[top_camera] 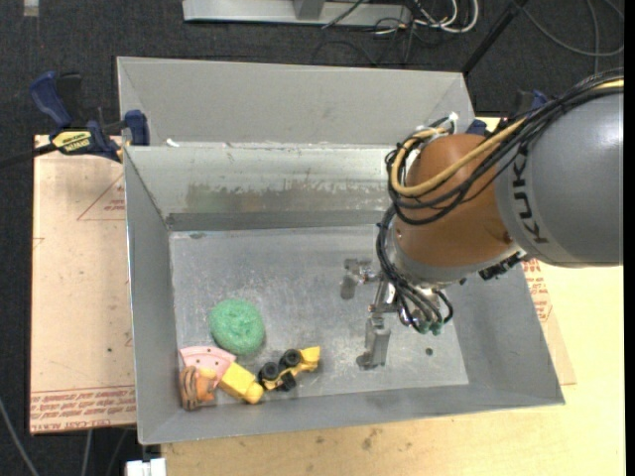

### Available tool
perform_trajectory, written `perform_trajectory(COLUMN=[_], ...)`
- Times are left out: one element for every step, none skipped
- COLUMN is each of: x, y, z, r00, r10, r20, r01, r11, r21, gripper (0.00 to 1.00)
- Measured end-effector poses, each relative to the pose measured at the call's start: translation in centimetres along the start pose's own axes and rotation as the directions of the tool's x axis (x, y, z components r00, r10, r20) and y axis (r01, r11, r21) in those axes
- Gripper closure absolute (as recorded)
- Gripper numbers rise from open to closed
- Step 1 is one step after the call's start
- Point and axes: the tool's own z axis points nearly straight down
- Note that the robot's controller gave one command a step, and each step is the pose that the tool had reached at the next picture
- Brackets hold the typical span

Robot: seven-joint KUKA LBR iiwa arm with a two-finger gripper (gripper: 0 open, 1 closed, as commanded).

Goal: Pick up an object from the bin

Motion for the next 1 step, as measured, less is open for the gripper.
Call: perform_trajectory(x=[-0.17], y=[-0.01], z=[-0.44], r00=[1.000], r10=[0.001], r20=[0.008], r01=[-0.001], r11=[1.000], r21=[0.000], gripper=[0.00])
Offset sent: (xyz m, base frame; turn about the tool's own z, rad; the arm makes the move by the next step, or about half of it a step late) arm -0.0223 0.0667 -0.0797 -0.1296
